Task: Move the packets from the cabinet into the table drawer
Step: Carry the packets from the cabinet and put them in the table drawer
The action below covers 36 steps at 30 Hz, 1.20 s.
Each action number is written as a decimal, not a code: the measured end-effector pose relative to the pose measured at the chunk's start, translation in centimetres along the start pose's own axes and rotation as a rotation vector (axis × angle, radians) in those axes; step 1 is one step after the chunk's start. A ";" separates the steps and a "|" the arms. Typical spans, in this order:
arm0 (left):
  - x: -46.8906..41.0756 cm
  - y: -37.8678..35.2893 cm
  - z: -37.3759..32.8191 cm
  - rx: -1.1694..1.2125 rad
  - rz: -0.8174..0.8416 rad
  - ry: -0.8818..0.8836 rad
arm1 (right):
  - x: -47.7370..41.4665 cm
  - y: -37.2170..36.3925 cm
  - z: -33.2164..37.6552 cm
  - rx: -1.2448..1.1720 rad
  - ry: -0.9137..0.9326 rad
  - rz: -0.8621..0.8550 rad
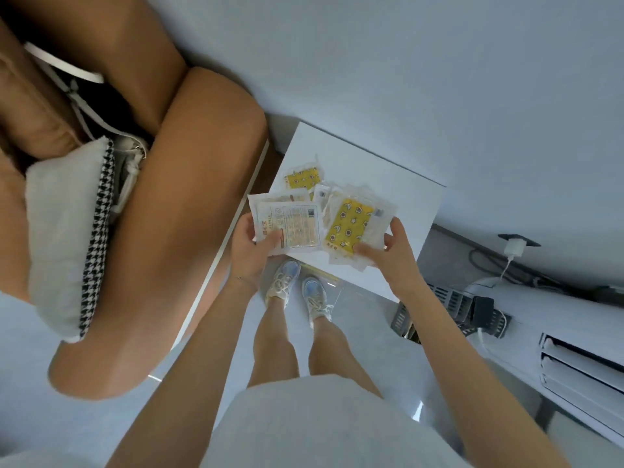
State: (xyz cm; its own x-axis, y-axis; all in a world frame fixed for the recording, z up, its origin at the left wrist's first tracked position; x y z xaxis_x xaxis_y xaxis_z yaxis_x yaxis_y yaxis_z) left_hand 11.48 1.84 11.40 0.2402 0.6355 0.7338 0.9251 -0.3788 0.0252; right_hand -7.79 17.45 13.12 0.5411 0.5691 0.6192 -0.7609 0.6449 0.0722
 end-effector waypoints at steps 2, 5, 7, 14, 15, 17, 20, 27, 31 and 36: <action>2.2 1.6 0.1 0.100 -0.053 0.000 | 1.1 -1.2 1.2 0.052 0.029 0.069; 4.9 4.6 0.8 0.202 -0.138 0.016 | 2.7 -3.5 2.6 0.115 0.050 0.165; 6.5 7.1 1.4 0.244 -0.189 0.016 | 3.7 -5.5 3.2 0.147 0.061 0.223; 11.4 18.1 3.4 0.459 -0.409 -0.028 | 7.7 -16.0 3.2 0.246 0.042 0.438; 12.1 19.9 4.0 0.487 -0.436 -0.028 | 8.5 -17.9 3.0 0.267 0.038 0.474; 13.5 23.6 5.7 0.537 -0.477 -0.011 | 10.2 -21.6 2.4 0.306 0.029 0.542; 15.7 29.5 8.8 0.621 -0.535 0.004 | 13.0 -27.3 0.8 0.342 0.017 0.618; 22.8 43.2 16.3 0.694 -0.677 0.017 | 21.5 -40.6 -4.8 0.382 -0.016 0.722; 27.2 50.8 20.8 0.715 -0.741 0.036 | 27.3 -48.3 -8.1 0.389 -0.017 0.810; 32.1 58.7 25.9 0.838 -0.815 0.043 | 33.2 -55.9 -11.9 0.426 -0.011 0.907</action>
State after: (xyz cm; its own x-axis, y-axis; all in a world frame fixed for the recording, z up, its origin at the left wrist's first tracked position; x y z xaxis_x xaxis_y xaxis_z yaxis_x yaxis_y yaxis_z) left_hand 81.14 17.46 18.82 -0.5089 0.4563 0.7300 0.7092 0.7028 0.0551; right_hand 56.98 6.40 20.33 -0.3091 0.7492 0.5858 -0.9503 -0.2684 -0.1580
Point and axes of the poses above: each hand's wrist, its own x-axis away from the middle knuckle, its own y-axis out of the back of the hand, z = x × y, the point moved 5 cm from there along -x, towards the middle knuckle, and after that the axes turned 5 degrees about y, right-handed, at the moved point
